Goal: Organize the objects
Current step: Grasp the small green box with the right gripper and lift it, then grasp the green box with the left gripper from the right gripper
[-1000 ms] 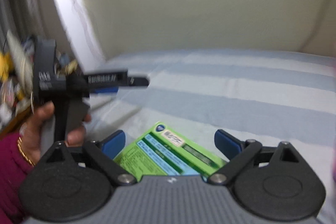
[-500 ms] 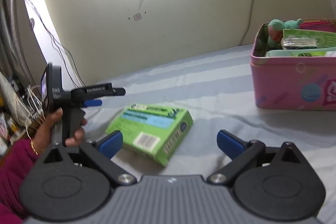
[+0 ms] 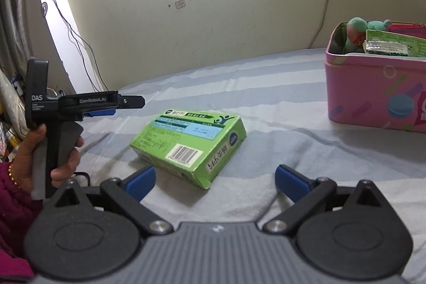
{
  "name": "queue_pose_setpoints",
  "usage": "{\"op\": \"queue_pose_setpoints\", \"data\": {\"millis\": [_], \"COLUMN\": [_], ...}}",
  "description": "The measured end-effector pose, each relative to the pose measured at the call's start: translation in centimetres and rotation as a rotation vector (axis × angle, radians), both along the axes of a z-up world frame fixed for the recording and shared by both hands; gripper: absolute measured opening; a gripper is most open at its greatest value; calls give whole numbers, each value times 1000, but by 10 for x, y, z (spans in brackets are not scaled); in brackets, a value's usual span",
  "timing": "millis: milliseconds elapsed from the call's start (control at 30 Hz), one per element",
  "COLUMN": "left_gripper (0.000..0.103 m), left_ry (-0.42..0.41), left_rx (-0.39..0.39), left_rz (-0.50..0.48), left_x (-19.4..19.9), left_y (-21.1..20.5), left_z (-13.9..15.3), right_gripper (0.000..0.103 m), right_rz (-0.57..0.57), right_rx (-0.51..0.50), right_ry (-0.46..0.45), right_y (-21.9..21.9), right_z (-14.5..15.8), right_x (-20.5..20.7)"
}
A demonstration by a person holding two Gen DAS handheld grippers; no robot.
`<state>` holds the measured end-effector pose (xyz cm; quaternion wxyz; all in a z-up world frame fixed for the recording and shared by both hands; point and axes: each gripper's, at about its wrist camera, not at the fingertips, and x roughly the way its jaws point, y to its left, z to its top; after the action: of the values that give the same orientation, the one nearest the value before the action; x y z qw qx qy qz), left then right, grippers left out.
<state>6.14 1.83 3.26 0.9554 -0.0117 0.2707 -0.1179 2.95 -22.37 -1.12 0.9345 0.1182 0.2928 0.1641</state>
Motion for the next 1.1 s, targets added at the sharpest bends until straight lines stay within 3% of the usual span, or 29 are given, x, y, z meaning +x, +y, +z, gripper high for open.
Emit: {"op": "queue_pose_setpoints", "data": {"millis": [300, 567, 667, 767, 900, 933, 1000, 1100], "left_gripper": [103, 103, 94, 93, 86, 86, 83, 82], "left_ry": [55, 134, 159, 200, 250, 225, 222, 169], "left_rx": [-73, -187, -195, -214, -197, -175, -159, -114], "left_rz": [-186, -322, -347, -371, -400, -407, -431, -415], "left_x": [-2, 1, 0, 0, -1, -6, -9, -10], "left_y": [-11, -17, -22, -27, -40, -44, -53, -63], "left_z": [3, -3, -7, -13, -27, -27, -25, -15], "right_gripper": [100, 100, 99, 98, 94, 91, 75, 71], "right_rz": [18, 40, 55, 79, 110, 114, 113, 93], "right_rx": [-31, -74, -83, -93, -123, -136, -148, -146], "right_ry": [0, 9, 16, 27, 38, 34, 22, 14], "right_y": [0, 9, 12, 16, 24, 27, 30, 30], "right_z": [0, 2, 1, 1, 0, 0, 0, 2], "right_x": [2, 9, 10, 14, 24, 27, 30, 32]}}
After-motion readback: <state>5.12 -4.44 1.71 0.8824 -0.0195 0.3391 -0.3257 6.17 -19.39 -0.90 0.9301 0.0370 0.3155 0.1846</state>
